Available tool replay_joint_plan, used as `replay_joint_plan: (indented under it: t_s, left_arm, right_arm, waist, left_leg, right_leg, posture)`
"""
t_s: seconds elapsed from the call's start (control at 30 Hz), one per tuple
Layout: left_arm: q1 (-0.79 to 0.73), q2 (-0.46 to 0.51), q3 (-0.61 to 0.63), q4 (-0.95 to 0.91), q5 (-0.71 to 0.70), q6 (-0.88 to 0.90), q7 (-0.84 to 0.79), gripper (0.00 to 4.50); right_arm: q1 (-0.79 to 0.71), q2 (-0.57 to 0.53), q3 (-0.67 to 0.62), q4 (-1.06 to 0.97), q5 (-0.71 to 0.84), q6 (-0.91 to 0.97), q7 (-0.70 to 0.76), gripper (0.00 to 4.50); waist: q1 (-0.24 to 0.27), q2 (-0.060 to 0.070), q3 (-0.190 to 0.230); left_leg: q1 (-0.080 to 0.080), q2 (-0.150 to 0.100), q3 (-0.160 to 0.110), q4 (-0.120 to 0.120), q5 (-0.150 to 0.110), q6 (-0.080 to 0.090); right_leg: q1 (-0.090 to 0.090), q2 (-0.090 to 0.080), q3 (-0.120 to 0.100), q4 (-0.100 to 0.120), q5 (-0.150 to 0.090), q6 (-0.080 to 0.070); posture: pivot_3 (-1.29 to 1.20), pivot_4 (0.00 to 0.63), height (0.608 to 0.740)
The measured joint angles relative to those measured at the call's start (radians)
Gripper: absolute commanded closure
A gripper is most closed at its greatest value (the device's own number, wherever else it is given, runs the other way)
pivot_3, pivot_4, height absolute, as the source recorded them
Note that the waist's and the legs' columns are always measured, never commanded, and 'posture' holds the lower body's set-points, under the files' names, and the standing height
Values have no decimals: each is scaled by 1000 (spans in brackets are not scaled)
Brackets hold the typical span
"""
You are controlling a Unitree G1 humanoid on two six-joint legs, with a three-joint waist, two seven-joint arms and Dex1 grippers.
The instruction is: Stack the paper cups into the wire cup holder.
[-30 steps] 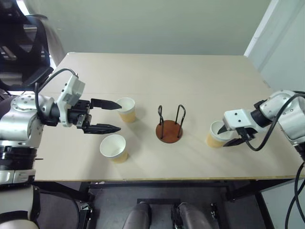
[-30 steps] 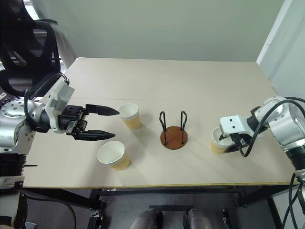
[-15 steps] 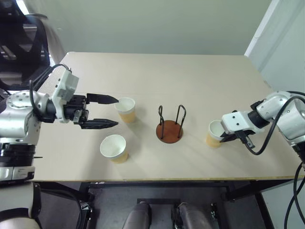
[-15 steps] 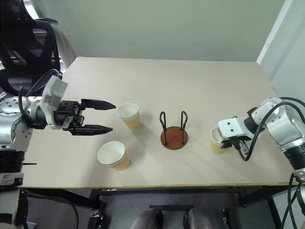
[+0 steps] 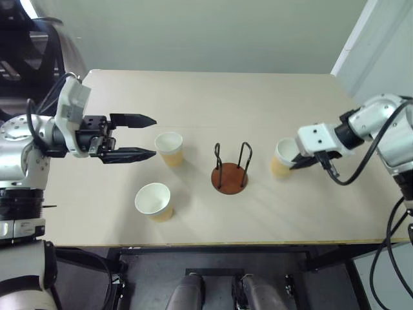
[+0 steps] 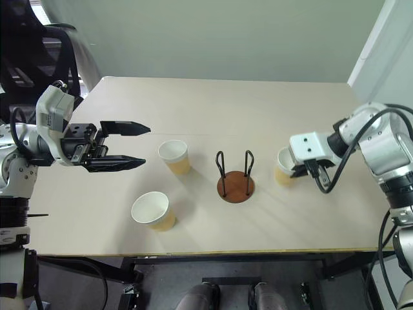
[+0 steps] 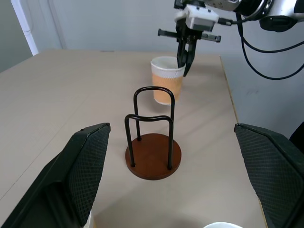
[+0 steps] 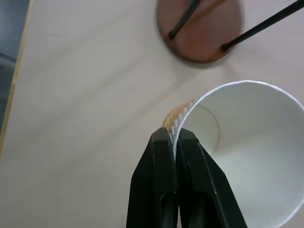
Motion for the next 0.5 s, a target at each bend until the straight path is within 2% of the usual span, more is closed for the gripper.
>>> replay_joint_plan:
  t_s: [0.17, 0.3, 0.5]
  left_arm:
    - [0, 1, -10, 2, -11, 4, 0, 0]
    - [1, 0, -18, 9, -21, 4, -1, 0]
    - [3, 0, -23, 20, -22, 3, -1, 0]
  right_arm:
    - [-145, 38, -2, 21, 27, 23, 0, 4466]
    - [-209, 91, -3, 19, 46, 58, 0, 4466]
    - [-280, 112, -3, 17, 88, 121, 0, 4466]
  waist:
    - [-1, 0, 0]
    - [-1, 0, 0]
    - [1, 0, 0]
  left_leg:
    - [-1, 0, 0, 0, -1, 0]
    - [-2, 0, 0, 0, -2, 0]
    - [-2, 0, 0, 0, -3, -1]
  right_leg:
    - [-2, 0, 0, 1, 0, -1]
    - [-3, 0, 0, 1, -1, -2]
    - [-4, 0, -1, 1, -1, -3]
  posture:
    - [0, 150, 740]
    - [0, 150, 740]
    - [0, 150, 740]
